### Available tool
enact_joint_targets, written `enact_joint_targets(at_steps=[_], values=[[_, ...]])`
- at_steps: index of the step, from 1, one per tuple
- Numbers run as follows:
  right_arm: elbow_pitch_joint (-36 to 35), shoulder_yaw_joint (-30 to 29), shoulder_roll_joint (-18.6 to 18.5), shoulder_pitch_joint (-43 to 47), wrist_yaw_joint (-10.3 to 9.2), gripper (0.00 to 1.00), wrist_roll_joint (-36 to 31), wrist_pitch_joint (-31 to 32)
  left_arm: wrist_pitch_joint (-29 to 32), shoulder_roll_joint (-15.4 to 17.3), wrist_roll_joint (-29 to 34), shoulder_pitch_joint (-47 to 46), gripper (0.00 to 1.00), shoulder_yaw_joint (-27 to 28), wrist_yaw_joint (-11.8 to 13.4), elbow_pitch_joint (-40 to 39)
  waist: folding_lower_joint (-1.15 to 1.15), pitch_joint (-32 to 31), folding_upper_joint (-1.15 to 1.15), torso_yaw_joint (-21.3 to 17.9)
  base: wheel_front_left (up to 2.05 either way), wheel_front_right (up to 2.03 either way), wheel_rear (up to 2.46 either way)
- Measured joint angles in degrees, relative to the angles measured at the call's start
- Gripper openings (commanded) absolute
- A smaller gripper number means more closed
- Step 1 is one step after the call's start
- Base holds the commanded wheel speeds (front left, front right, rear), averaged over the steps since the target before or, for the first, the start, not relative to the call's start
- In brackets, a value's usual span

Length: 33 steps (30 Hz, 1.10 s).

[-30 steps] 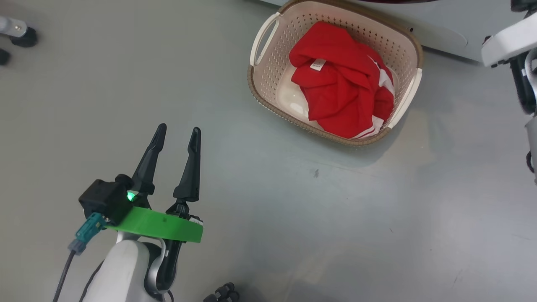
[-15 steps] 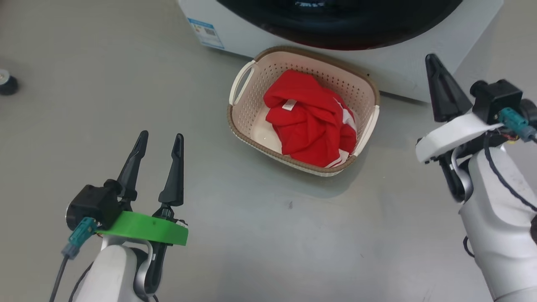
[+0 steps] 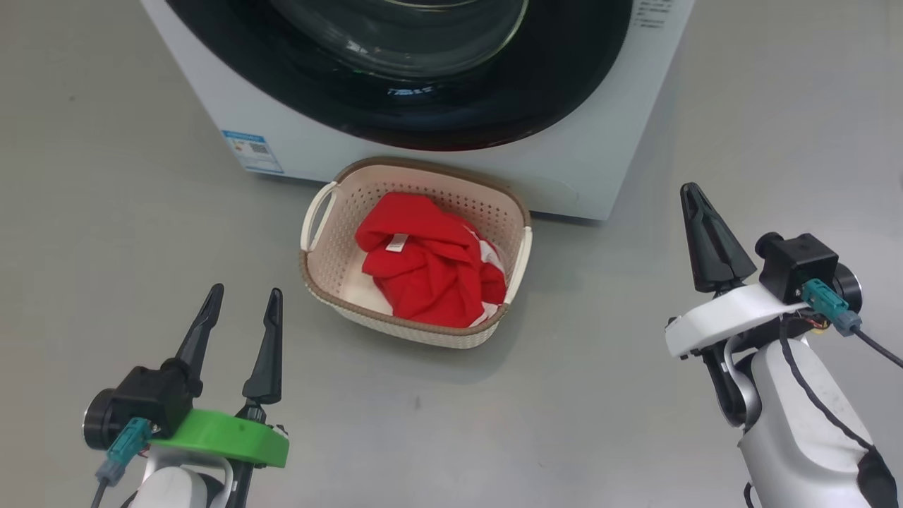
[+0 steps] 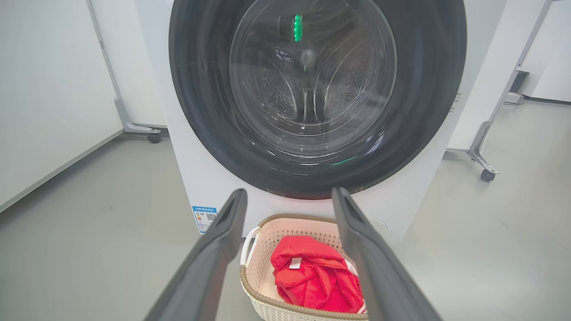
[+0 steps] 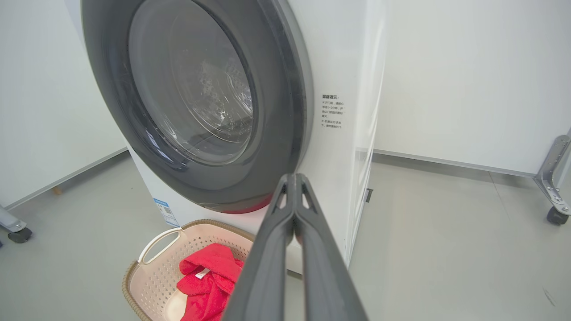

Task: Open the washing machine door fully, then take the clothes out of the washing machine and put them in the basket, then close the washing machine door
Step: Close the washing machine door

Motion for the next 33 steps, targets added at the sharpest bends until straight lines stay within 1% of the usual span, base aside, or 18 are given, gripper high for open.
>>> enact_joint_targets(at_steps=[8, 9, 10, 11, 12, 18, 25, 26, 33], values=[[-4.0, -2.0, 0.3, 6.0, -1.46, 0.00, 0.1, 0.0, 0.0, -0.1, 2.2, 1.0, 1.00, 0.9, 0.0, -0.9, 0.00, -3.5, 0.00, -5.8, 0.00, 0.00, 0.00], [-4.6, -2.5, 0.2, 6.6, -1.94, 0.00, 0.1, 0.0, 0.0, -0.1, 2.4, 1.1, 1.00, 0.8, 0.0, -1.0, 0.00, -3.8, 0.00, -6.4, 0.00, 0.00, 0.00], [-5.2, -3.1, 0.2, 7.3, -2.46, 0.11, 0.1, 0.0, 0.0, -0.1, 2.7, 1.3, 1.00, 0.8, 0.0, -1.0, 0.00, -4.2, 0.00, -7.0, 0.00, 0.00, 0.00], [-5.7, -3.7, 0.2, 8.0, -2.77, 0.98, 0.1, 0.0, 0.0, -0.1, 2.9, 1.5, 1.00, 0.8, 0.0, -1.0, 0.00, -4.6, 0.00, -7.4, 0.00, 0.00, 0.00], [-6.2, -4.2, 0.2, 8.7, -3.18, 1.00, 0.1, 0.0, 0.0, -0.1, 3.1, 1.8, 1.00, 0.9, 0.0, -1.1, 0.00, -5.0, 0.00, -7.9, 0.00, 0.00, 0.00], [-9.1, -5.8, 0.6, 12.3, -4.37, 1.00, 0.4, 0.0, 0.0, -0.2, 3.4, 2.6, 1.00, 1.4, 0.0, -1.4, 0.00, -6.7, 0.00, -9.9, 0.00, 0.00, 0.00], [-11.7, -7.2, 0.7, 16.1, -4.56, 1.00, 0.4, 0.0, 0.0, -0.3, 4.1, 3.1, 1.00, 1.0, 0.0, -1.9, 0.00, -7.1, 0.00, -10.8, 0.00, 0.00, 0.00], [-12.0, -7.2, 0.7, 16.3, -4.94, 1.00, 0.4, 0.0, 0.0, -0.3, 4.1, 3.1, 1.00, 1.0, 0.0, -2.0, 0.00, -7.1, 0.00, -10.8, 0.00, 0.00, 0.00], [-13.9, -7.5, 1.1, 17.9, -4.93, 1.00, 0.3, 0.0, 0.0, -0.4, 4.9, 3.1, 1.00, 1.3, 0.0, -2.6, 0.00, -7.0, 0.00, -11.0, 0.00, 0.00, 0.00]])
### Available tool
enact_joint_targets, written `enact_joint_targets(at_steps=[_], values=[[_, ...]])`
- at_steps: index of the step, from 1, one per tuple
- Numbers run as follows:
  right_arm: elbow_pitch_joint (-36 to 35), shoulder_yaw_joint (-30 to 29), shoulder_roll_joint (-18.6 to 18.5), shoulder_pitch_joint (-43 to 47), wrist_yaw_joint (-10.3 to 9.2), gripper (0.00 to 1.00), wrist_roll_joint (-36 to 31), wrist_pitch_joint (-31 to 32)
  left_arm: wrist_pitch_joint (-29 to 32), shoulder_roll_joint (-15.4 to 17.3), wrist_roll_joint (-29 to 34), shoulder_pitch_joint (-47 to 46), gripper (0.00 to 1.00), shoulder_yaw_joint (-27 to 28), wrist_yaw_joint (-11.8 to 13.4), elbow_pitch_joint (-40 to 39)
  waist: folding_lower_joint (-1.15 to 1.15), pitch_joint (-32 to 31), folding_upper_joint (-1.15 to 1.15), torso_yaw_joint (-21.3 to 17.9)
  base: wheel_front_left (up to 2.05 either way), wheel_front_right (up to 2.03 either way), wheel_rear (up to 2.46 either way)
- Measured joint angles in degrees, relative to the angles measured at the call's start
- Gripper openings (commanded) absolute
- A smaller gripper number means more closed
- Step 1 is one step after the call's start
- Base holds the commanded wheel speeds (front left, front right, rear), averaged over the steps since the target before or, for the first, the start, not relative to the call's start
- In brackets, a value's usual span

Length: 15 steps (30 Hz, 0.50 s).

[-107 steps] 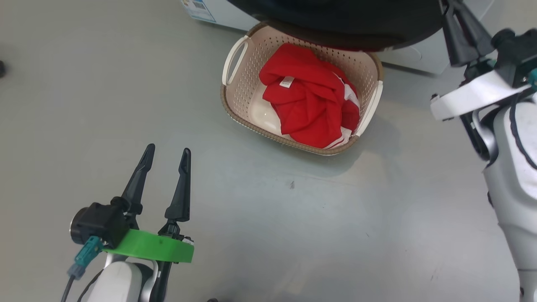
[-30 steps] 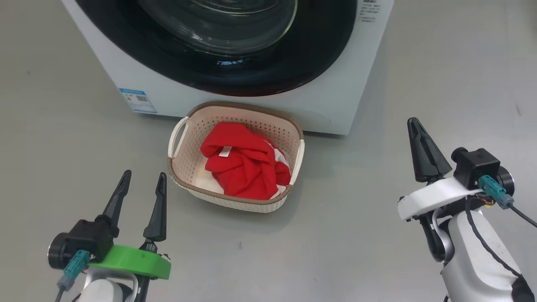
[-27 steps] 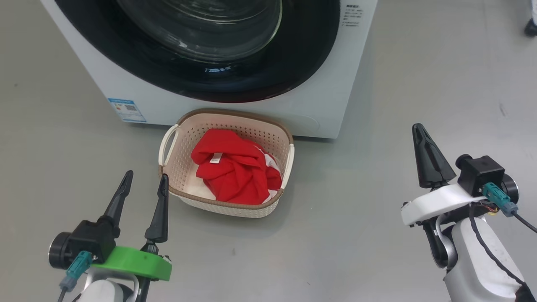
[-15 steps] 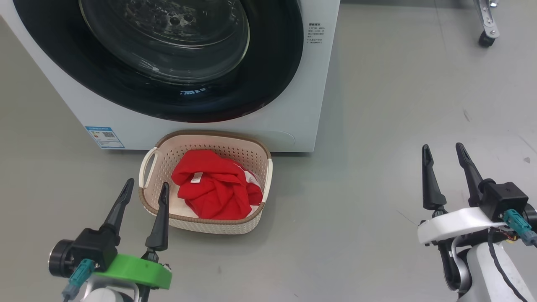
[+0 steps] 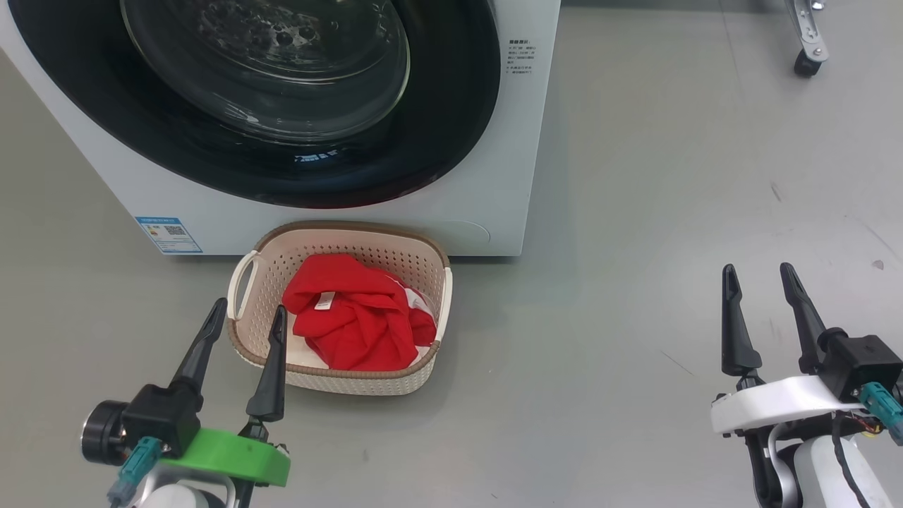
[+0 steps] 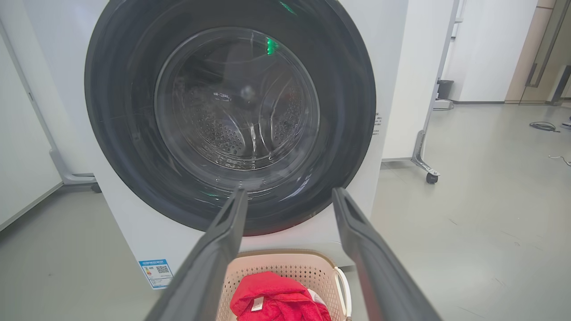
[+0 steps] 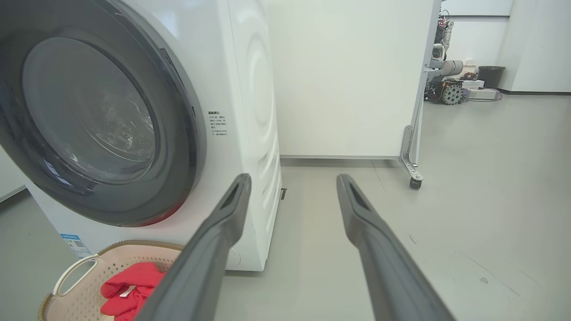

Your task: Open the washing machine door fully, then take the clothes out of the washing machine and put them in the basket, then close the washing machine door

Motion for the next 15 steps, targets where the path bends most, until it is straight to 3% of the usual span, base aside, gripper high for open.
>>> enact_joint_targets(at_steps=[15], values=[[-1.9, -0.2, 0.8, 2.2, 0.02, 1.00, -0.4, 0.0, 0.0, -0.2, 0.3, 0.3, 1.00, 0.4, 0.0, 0.4, 0.00, 0.3, 0.00, -0.2, 0.00, 0.00, 0.00]])
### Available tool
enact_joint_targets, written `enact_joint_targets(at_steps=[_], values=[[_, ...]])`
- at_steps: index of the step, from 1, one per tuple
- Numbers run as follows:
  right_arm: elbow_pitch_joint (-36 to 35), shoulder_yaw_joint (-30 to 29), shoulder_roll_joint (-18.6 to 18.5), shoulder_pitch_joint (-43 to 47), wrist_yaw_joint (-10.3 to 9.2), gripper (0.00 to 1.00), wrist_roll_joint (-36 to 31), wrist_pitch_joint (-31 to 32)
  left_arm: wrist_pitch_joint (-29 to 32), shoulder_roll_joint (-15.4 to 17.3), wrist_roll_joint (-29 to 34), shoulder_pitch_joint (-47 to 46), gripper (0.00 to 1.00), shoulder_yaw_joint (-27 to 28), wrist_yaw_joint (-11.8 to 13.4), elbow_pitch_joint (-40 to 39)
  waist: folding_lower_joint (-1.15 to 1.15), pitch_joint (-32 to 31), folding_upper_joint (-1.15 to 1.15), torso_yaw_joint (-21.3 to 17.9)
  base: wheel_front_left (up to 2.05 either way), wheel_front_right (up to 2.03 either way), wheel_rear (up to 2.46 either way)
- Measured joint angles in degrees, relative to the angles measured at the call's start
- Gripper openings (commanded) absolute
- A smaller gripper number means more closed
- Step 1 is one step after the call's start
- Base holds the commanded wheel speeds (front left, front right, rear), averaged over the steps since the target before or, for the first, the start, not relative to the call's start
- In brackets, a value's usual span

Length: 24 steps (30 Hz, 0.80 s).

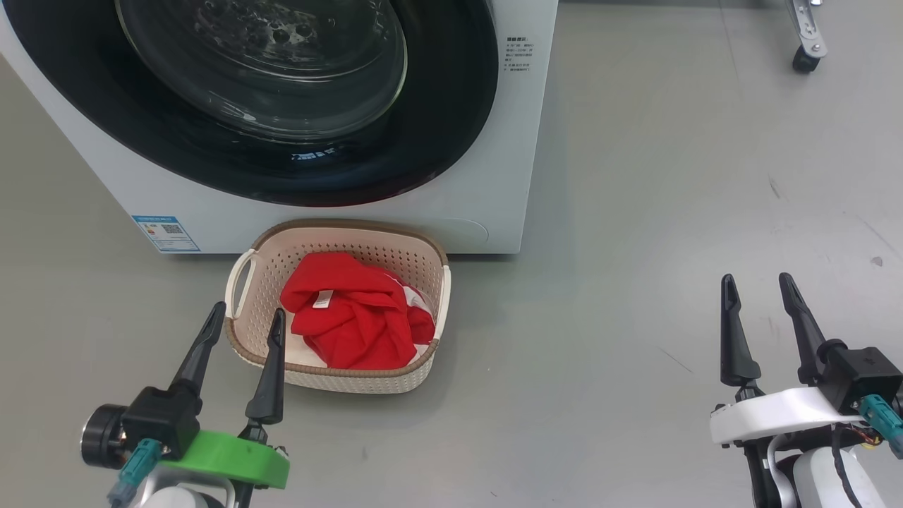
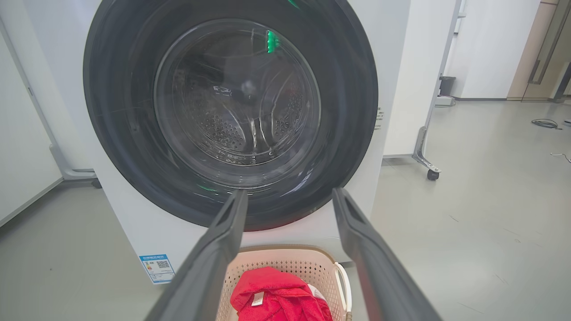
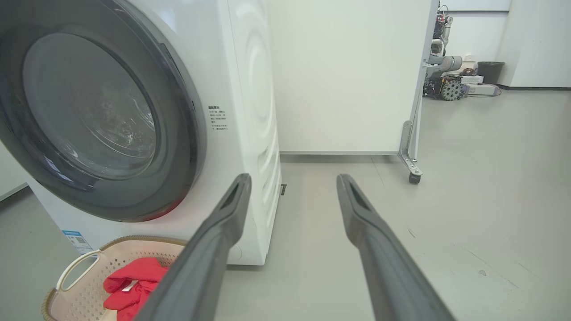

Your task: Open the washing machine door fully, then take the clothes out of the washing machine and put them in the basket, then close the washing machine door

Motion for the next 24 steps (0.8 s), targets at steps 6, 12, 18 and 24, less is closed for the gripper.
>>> enact_joint_targets(at_steps=[6, 12, 18, 24], values=[[-0.5, -0.3, 0.1, 0.1, 0.01, 1.00, -0.1, 0.0, 0.0, 0.0, 0.0, 0.0, 1.00, -0.4, 0.0, 0.1, 0.00, 0.1, 0.00, 0.0, 0.00, 0.00, 0.00], [-0.7, -0.3, 0.3, 0.7, 0.04, 1.00, -0.1, 0.0, 0.0, -0.1, -0.8, 0.0, 1.00, -0.5, 0.0, 0.1, 0.00, 0.1, 0.00, 0.0, 0.00, 0.00, 0.00], [-0.8, -0.4, 0.5, 0.9, 0.05, 1.00, -0.3, 0.0, 0.0, -0.1, -2.0, 0.1, 1.00, -1.2, 0.0, 0.7, 0.00, 0.0, 0.00, -0.1, 0.00, 0.00, 0.00], [-0.8, -0.5, 0.6, 1.0, 0.09, 1.00, -0.4, 0.0, 0.0, -0.2, -3.9, 0.1, 1.00, -0.7, 0.0, 1.0, 0.00, -0.2, 0.00, -0.1, 0.00, 0.00, 0.00]])
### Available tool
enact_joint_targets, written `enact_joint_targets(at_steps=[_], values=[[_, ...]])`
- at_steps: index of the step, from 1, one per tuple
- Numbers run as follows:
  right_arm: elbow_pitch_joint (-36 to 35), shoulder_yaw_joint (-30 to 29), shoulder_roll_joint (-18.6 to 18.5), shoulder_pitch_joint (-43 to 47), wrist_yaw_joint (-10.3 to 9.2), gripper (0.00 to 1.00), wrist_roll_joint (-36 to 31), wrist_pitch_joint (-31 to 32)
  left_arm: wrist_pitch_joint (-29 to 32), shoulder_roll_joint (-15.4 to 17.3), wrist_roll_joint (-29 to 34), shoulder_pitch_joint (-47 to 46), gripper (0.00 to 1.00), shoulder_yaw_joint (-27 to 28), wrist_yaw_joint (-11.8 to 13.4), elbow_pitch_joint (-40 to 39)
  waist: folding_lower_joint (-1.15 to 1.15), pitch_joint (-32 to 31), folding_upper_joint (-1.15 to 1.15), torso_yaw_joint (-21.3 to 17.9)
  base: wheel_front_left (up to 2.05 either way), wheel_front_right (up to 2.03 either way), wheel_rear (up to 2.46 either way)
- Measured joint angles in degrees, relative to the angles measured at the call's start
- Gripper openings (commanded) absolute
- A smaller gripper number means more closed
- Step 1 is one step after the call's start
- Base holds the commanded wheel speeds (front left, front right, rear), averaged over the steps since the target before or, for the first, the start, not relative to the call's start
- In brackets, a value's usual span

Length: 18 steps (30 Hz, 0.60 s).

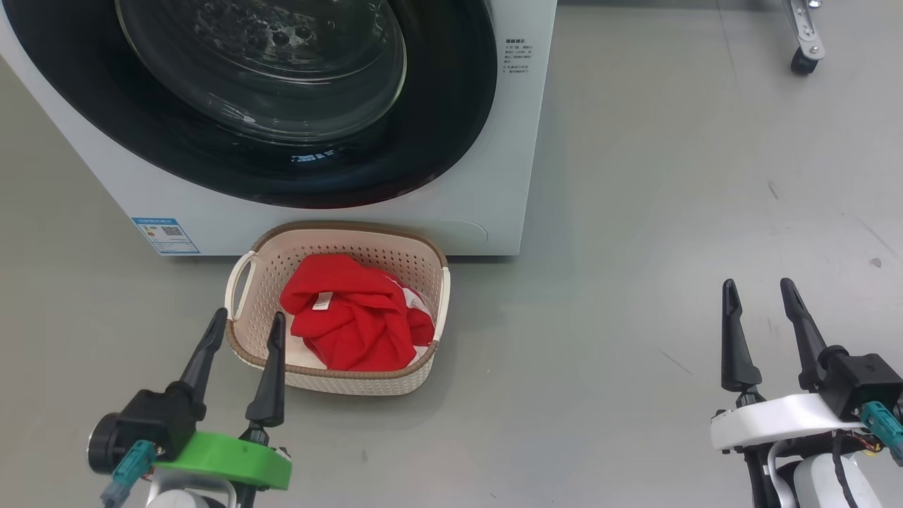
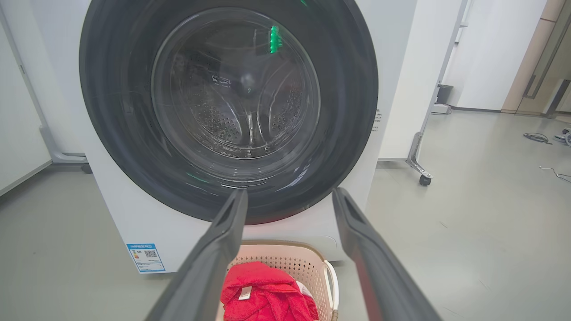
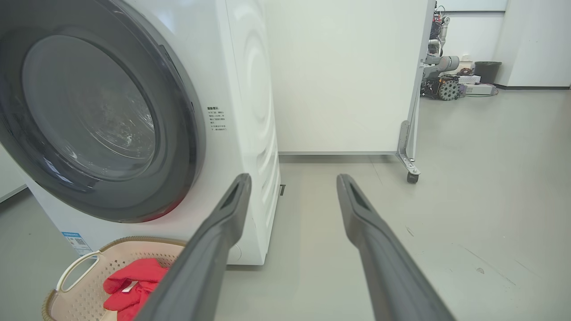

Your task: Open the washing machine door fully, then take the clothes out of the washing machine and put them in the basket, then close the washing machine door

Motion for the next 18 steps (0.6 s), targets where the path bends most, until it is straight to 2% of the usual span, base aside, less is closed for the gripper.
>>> enact_joint_targets(at_steps=[18], values=[[0.0, -0.3, 0.2, 1.0, 0.53, 1.00, -0.2, 0.0, 0.0, 0.0, -1.8, 0.0, 1.00, 0.1, 0.0, 0.0, 0.00, -0.4, 0.00, 0.0, 0.00, 0.00, 0.00]])
